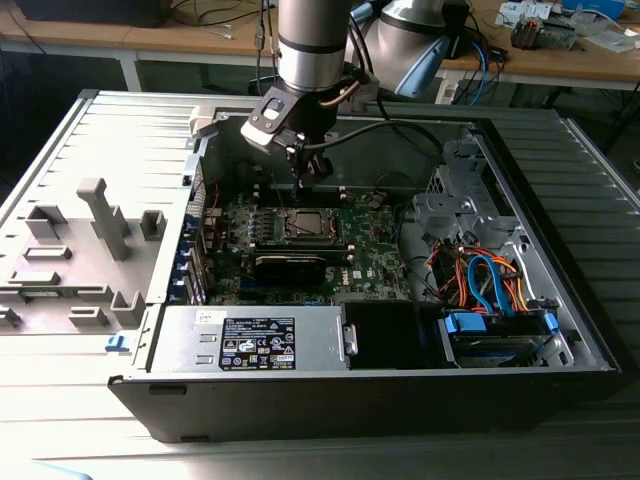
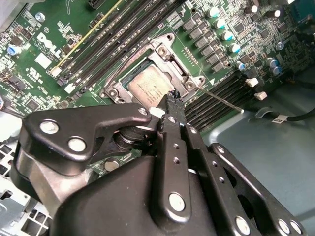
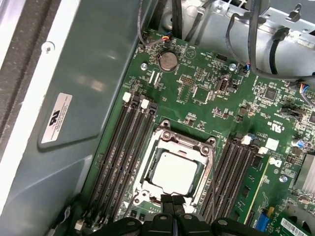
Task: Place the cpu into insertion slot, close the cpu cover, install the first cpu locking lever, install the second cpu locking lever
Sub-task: 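Install the first cpu locking lever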
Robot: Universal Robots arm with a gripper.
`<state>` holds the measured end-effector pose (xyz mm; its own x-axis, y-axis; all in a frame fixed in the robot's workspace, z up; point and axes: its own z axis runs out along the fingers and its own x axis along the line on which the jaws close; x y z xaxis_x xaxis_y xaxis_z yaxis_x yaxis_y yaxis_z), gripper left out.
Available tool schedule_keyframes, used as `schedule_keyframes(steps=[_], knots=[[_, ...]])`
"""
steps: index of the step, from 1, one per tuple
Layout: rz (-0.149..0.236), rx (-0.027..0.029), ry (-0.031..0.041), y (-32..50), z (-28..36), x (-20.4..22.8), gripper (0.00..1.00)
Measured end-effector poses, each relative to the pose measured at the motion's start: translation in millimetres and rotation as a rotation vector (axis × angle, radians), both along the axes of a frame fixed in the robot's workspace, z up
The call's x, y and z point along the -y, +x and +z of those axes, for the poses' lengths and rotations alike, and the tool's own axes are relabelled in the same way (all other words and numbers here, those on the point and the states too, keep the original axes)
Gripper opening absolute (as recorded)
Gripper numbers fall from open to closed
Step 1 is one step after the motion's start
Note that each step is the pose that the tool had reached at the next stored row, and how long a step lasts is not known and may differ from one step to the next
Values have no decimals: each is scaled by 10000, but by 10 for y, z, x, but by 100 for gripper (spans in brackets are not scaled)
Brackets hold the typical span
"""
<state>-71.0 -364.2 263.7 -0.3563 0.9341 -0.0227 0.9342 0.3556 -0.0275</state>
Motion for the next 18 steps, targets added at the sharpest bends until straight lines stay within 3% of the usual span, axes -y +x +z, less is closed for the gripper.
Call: schedule_keyframes(steps=[18], knots=[[543, 0, 0, 0, 0, 0, 11]])
